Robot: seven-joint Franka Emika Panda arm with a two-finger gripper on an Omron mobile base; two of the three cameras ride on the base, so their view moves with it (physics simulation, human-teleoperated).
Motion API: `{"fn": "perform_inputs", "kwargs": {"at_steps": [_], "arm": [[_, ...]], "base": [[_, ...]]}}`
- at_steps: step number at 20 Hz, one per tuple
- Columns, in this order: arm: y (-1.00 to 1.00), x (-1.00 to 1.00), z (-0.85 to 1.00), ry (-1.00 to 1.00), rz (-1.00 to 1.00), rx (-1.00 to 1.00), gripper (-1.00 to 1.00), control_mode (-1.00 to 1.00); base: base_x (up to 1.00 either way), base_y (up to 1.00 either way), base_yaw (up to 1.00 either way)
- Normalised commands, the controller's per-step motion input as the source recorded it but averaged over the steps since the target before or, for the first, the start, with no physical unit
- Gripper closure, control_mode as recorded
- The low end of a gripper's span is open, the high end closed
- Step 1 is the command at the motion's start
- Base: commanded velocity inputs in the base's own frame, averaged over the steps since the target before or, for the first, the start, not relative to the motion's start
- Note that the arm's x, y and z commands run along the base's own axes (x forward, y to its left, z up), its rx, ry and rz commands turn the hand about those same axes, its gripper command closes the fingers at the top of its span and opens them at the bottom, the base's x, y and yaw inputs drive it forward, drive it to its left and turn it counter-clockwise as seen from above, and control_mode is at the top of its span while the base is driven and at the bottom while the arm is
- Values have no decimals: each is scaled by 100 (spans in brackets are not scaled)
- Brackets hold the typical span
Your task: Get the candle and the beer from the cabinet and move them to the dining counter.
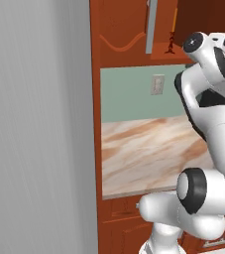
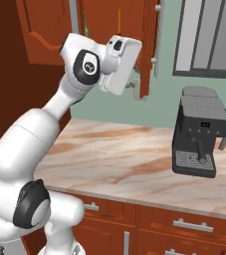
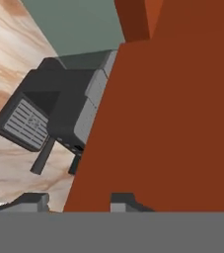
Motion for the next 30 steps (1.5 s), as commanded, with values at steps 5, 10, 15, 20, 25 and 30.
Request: {"fn": "perform_inputs", "kwargs": {"at_steps": [5,10,15,20,25,30], "arm": [[5,-32,-4,-13,4,0,-100,-100],[32,-26,-2,-29,0,4,-100,-100],[25,-9,-5,-36,1,17,-100,-100],[45,0,-8,-34,0,26,-100,-100],[60,0,-4,-30,2,26,-100,-100],[72,0,0,-23,4,23,-100,-100]], "base": [[0,0,0],[0,0,0],[0,0,0],[0,0,0],[0,0,0],[0,0,0]]}}
